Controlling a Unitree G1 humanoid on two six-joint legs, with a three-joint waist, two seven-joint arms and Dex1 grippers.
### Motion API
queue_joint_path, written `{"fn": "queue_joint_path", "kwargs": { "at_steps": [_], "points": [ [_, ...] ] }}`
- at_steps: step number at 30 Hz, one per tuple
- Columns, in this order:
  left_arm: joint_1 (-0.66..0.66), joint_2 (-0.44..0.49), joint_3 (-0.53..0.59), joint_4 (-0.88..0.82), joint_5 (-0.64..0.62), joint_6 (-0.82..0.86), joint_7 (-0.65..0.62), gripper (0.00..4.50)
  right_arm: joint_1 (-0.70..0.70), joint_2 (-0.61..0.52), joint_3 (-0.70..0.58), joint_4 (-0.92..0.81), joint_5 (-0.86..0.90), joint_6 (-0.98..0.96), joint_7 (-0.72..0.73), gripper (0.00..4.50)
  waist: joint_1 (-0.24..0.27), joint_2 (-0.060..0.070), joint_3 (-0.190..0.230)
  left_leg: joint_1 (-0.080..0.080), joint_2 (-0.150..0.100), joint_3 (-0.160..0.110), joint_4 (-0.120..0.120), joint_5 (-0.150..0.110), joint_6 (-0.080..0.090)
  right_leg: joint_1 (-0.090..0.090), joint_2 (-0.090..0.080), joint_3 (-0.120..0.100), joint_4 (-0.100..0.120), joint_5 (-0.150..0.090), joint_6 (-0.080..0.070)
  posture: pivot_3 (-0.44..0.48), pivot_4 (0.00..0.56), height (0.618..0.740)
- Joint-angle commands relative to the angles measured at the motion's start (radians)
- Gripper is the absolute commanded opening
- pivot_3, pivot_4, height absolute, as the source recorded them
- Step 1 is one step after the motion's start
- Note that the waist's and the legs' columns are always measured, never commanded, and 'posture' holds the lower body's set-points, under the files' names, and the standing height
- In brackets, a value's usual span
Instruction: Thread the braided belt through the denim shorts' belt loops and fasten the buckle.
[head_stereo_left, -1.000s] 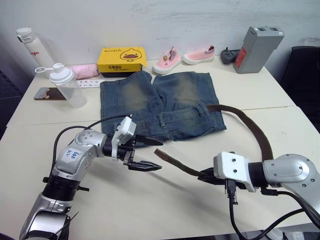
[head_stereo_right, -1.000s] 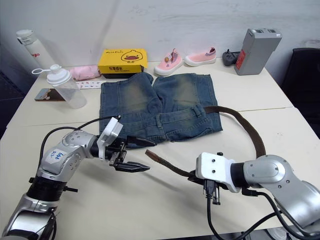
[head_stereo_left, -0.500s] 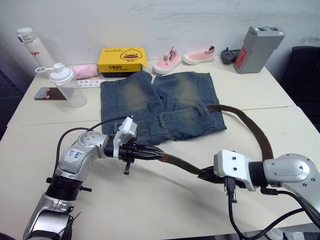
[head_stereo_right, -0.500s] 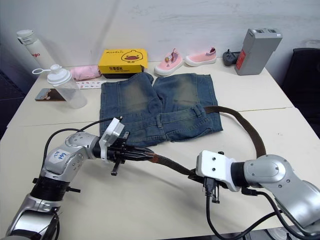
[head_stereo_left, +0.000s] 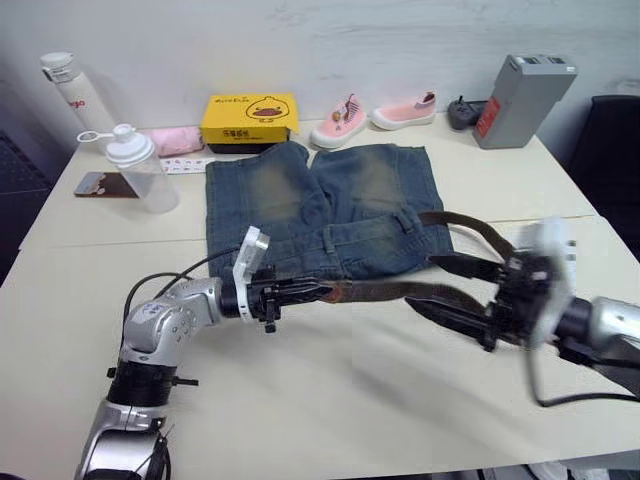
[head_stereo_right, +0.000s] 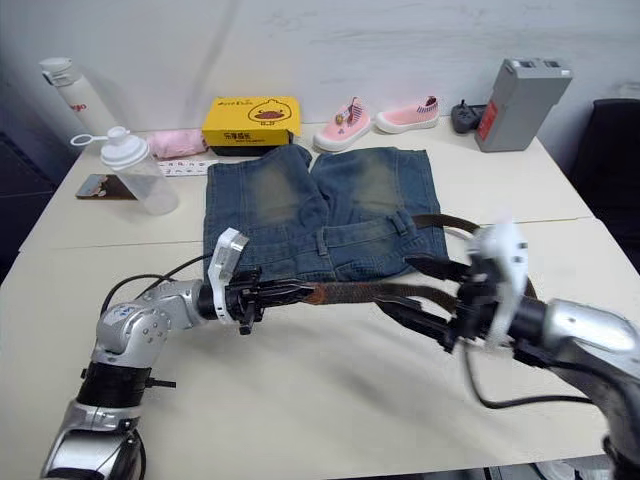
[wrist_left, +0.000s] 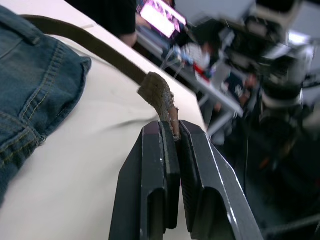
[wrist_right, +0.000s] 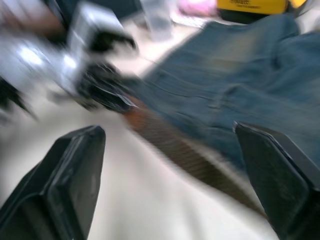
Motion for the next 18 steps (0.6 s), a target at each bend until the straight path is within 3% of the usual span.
{"fn": "queue_joint_path", "kwargs": {
  "at_steps": [1, 4, 8, 13, 18],
  "points": [
    [0.001, -0.056, 0.047, -0.098, -0.124, 0.093, 0.115, 0.0, 0.141, -0.029, 0.013, -0.1, 0.309, -0.061, -0.083, 4.16, -0.006, -0.004, 0.004, -0.001, 0.0, 0.001, 0.0, 0.0, 0.0, 0.003, 0.0, 0.0, 0.0, 0.0, 0.0, 0.0, 0.15, 0.739],
    [-0.006, -0.078, 0.063, -0.12, -0.17, 0.125, 0.161, 0.0, 0.2, -0.014, 0.211, -0.113, 0.336, -0.105, -0.251, 4.16, -0.018, -0.005, 0.003, 0.003, 0.001, 0.003, 0.001, -0.002, 0.0, 0.007, 0.0, 0.0, -0.005, 0.0, 0.0, 0.0, 0.15, 0.739],
    [-0.022, -0.077, 0.076, -0.125, -0.214, 0.15, 0.191, 0.0, 0.121, 0.191, 0.52, -0.034, 0.312, -0.218, -0.492, 4.16, -0.036, -0.004, 0.004, 0.004, 0.003, 0.002, 0.0, -0.003, -0.004, 0.006, 0.001, 0.0, -0.005, -0.001, -0.002, 0.0, 0.15, 0.739],
    [-0.035, -0.064, 0.082, -0.125, -0.24, 0.156, 0.211, 0.0, 0.095, 0.368, 0.535, 0.08, 0.319, -0.354, -0.574, 4.16, -0.03, 0.003, -0.002, 0.001, 0.001, 0.003, 0.0, 0.0, -0.004, -0.004, 0.003, 0.004, 0.003, -0.001, 0.0, 0.0, 0.15, 0.739],
    [-0.033, -0.05, 0.086, -0.123, -0.245, 0.157, 0.213, 0.0, 0.11, 0.439, 0.472, 0.088, 0.315, -0.42, -0.568, 4.16, -0.032, 0.001, -0.003, 0.001, 0.002, 0.003, 0.0, 0.0, -0.004, -0.004, 0.005, 0.006, 0.002, -0.001, 0.0, 0.0, 0.15, 0.739]
  ]
}}
